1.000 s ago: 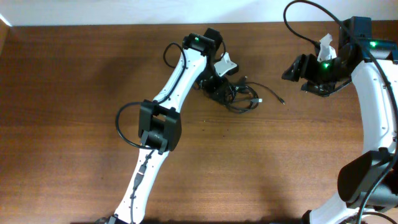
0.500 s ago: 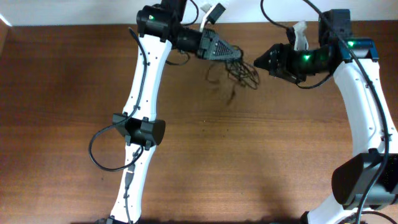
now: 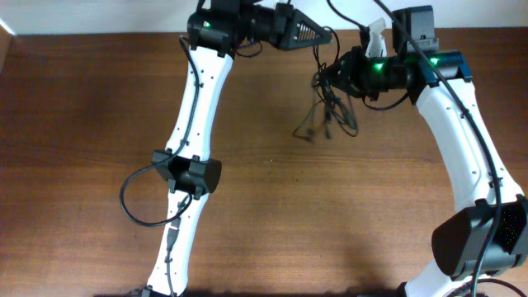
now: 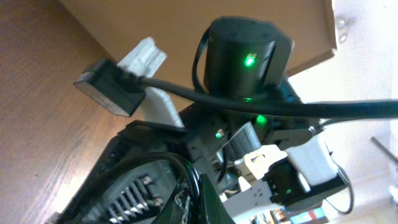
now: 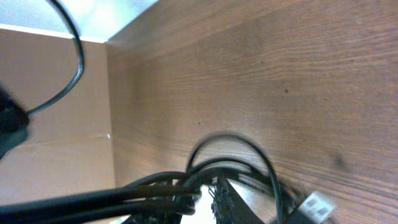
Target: Untangle cables
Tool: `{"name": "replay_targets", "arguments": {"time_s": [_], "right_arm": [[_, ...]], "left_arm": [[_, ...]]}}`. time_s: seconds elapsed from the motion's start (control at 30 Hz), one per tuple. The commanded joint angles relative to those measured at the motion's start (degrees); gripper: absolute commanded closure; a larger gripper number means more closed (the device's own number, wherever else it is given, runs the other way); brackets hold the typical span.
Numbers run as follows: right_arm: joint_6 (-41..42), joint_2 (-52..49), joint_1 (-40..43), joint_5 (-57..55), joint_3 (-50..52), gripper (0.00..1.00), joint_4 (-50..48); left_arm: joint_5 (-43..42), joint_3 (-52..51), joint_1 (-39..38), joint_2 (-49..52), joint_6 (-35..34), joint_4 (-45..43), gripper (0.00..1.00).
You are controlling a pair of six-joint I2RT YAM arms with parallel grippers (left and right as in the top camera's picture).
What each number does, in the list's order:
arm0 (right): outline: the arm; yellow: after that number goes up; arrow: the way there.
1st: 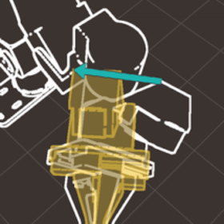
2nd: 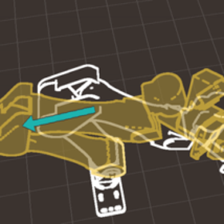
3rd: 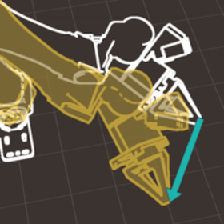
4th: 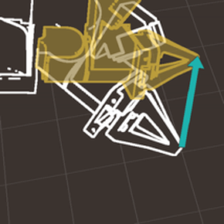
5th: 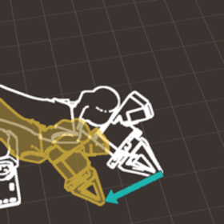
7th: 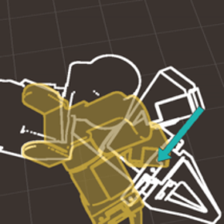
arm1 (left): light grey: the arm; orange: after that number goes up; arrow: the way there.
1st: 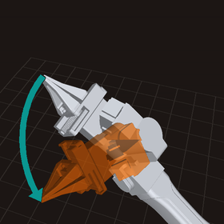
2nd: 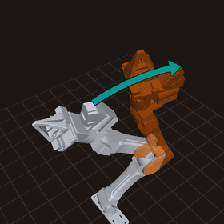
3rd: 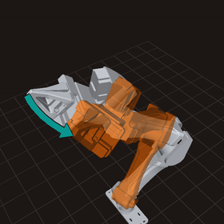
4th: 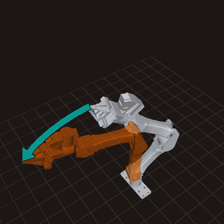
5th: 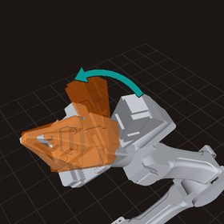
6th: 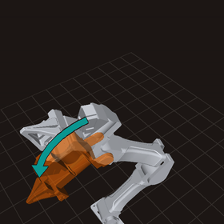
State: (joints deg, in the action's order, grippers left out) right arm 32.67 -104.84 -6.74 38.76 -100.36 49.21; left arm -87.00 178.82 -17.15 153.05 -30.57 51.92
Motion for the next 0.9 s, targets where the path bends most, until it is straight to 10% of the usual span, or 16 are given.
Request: {"name": "replay_targets", "arguments": {"time_s": [0.0,0.1,0.37,0.47,0.73,0.87], "right_arm": [[2.16,-2.05,0.96,-5.66,5.79,0.96,-0.37],[-4.42,-1.81,1.90,-4.87,6.19,0.96,2.49],[-17.49,8.33,11.78,6.12,5.53,0.96,8.11],[-18.95,13.53,12.68,11.96,5.53,0.96,7.76],[-11.56,17.90,12.68,4.94,5.53,0.96,8.07],[-12.44,17.79,10.71,0.50,5.55,0.96,12.63]], "left_arm": [[-2.73,1.01,4.35,-7.48,-21.29,-21.97,1.00],[-1.84,1.01,8.02,-7.65,-27.74,-33.22,1.00],[-3.19,0.13,18.73,-7.56,-18.49,-26.45,1.00],[-0.81,0.13,17.53,-7.54,-6.43,-12.61,1.00],[38.56,0.13,9.88,-7.54,24.33,34.27,1.00],[53.27,0.07,2.16,-7.52,34.77,44.81,0.71]]}}
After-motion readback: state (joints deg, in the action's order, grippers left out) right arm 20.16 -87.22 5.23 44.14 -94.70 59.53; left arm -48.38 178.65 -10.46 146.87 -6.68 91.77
